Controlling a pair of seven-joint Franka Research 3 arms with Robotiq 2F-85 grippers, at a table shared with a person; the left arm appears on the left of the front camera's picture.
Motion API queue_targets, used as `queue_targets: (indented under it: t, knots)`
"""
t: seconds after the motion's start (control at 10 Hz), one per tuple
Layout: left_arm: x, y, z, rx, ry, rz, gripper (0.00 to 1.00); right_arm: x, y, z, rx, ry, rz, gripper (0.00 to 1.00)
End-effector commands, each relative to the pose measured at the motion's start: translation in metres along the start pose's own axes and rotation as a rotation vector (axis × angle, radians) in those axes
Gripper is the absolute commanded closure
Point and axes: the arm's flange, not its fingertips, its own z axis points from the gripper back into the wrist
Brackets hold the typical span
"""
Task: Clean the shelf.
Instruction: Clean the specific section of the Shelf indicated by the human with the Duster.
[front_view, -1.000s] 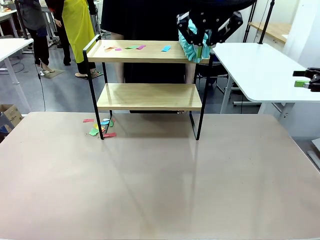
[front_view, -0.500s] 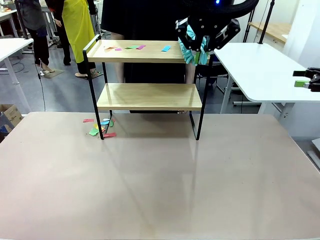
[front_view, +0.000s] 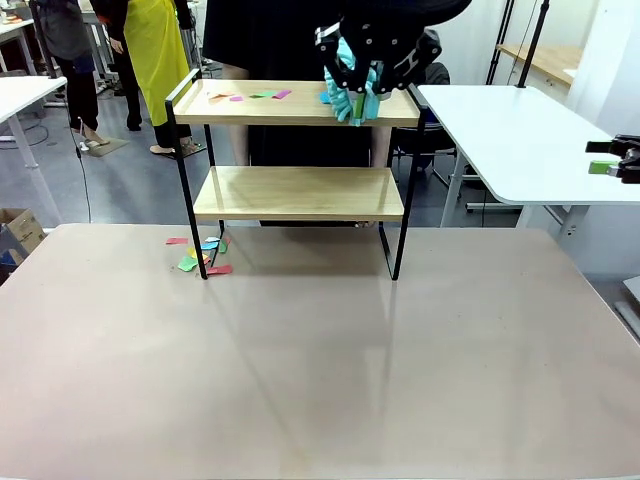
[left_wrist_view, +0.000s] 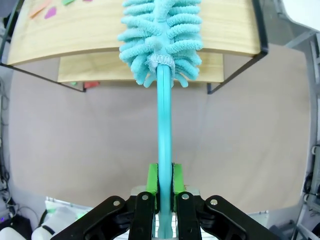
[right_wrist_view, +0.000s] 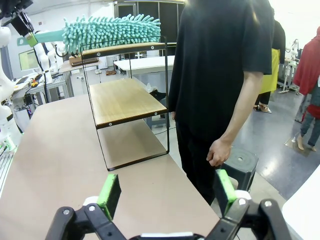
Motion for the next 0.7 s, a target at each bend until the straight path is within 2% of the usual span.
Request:
queue_targets:
  t: [0.0,0.6]
  knots:
    - [-0.007,0.021,-0.006,0.048,0.026,-0.023,0.87,0.004,0.001,-0.002,0.002,-0.002,0.006,0.00]
    - [-0.010,0.088,-0.019,0.181,0.061,-0.003,0.87,0.004,0.001,-0.002,0.002,-0.002,0.006,0.00]
